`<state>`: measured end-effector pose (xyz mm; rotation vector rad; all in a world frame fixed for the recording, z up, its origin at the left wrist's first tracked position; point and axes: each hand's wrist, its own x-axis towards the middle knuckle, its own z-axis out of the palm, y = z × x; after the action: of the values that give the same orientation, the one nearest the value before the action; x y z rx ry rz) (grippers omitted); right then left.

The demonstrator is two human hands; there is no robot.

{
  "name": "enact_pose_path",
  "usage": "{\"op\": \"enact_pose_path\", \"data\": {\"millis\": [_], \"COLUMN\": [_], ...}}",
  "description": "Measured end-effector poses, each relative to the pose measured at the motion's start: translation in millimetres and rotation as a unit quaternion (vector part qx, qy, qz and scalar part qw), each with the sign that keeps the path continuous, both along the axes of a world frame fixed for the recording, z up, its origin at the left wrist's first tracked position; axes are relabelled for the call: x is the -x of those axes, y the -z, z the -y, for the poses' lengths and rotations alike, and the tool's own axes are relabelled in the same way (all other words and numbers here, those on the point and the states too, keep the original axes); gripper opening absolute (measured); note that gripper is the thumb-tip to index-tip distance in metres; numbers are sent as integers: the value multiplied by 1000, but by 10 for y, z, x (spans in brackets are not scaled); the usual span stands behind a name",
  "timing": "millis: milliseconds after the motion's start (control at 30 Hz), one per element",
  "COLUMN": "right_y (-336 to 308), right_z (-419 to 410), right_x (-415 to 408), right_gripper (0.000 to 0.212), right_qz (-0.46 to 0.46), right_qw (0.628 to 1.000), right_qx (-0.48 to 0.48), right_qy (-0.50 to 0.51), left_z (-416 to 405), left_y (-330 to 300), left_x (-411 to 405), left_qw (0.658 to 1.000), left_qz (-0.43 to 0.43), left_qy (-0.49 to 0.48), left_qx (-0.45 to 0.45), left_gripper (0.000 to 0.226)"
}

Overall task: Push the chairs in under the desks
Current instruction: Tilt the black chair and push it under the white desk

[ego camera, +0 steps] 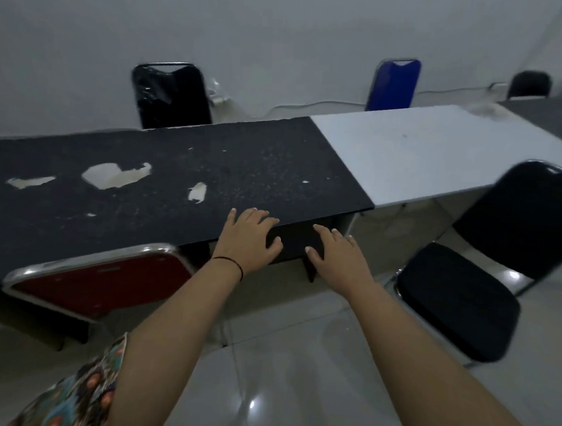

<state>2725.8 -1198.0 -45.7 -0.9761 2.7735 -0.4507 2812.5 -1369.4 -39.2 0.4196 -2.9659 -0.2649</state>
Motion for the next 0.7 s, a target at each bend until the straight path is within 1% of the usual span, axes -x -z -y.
{"op": "enact_pose_path", "data": {"millis": [233,433,567,700], "right_y": [-30,-101,-217,-283], "right_z": [-958,-1529,-1865,-2127], "right_x": [446,825,1155,1462], "right_gripper": [57,55,54,52], "right_qz": [29,29,15,10], "right_qw": [992,978,966,949], "right_qx": [17,34,31,63], "right_qy": [125,205,256,310], "left_z": [-801,-1313,-1647,-1915], "left_y": [-95,-120,-182,-251], "left_x": [833,1567,2160,2633], "left_qw": [993,980,967,953], "left_qz": [5,13,-1,-17], "left_qy": [118,196,254,300], "left_qx": [-6,-12,-20,-31], "left_gripper": [46,45,45,44]}}
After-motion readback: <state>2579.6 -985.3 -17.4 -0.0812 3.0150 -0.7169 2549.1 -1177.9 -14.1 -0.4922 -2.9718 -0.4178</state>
